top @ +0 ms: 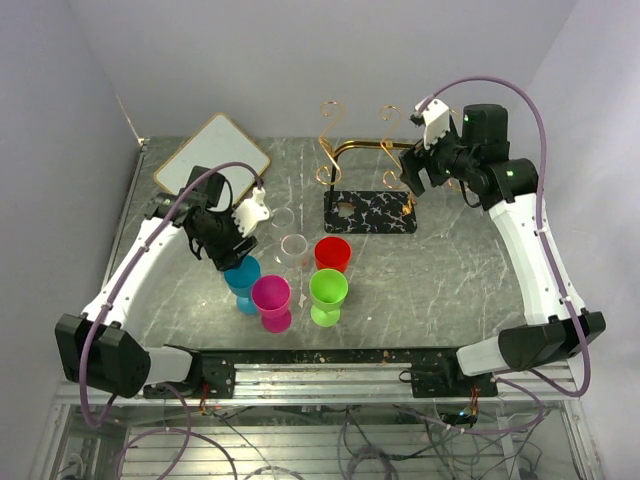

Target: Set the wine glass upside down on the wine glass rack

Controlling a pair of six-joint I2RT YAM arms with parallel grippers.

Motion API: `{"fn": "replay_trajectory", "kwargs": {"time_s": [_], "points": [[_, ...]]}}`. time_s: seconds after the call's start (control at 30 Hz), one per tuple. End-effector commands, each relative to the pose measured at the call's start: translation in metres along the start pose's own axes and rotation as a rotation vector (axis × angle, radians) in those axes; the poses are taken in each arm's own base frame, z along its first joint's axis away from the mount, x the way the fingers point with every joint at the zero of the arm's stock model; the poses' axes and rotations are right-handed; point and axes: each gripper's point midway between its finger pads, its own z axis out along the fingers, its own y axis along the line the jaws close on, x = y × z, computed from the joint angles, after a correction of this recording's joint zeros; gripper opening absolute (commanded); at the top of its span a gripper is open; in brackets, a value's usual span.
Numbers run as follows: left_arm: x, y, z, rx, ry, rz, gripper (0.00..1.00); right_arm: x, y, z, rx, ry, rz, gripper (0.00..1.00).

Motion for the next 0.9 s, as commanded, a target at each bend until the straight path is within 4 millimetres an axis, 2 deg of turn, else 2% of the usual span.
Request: {"fn": "replay_trajectory", "kwargs": {"time_s": [0.0,0.1,0.23,0.37,0.57,0.63,0.8,0.87], "points": [[0.002,0.001,0.013,0.003,0.02,0.013,0.64,0.0,0.004,0.006,-0.029,0.005,-0.002,0.84],[0.003,-0.001,0.019,0.013,0.025,0.008,0.53,0.0,0.005,0.007,-0.039,0.005,0.0,0.84],[0.003,0.0,0.018,-0.006,0.031,0.018,0.32,-0.001,0.004,0.007,-0.039,0.006,0.002,0.84],[0.003,0.003,0.009,-0.033,0.044,0.035,0.09,-0.002,0.004,0.008,-0.042,0.007,0.002,0.84],[0.003,0.009,-0.018,-0.07,0.093,0.055,0.07,-0.002,0.003,0.007,-0.036,0.008,-0.001,0.84],[0.005,0.003,-0.027,-0.04,0.124,0.048,0.07,-0.002,0.003,0.005,-0.036,0.007,-0.003,0.84],[0.003,-0.007,-0.049,0.01,0.174,-0.005,0.07,-0.014,0.012,-0.009,-0.107,-0.048,-0.011,0.85],[-0.003,-0.008,-0.061,-0.005,0.157,-0.014,0.07,-0.019,0.017,-0.016,-0.144,-0.069,-0.017,0.85]]}}
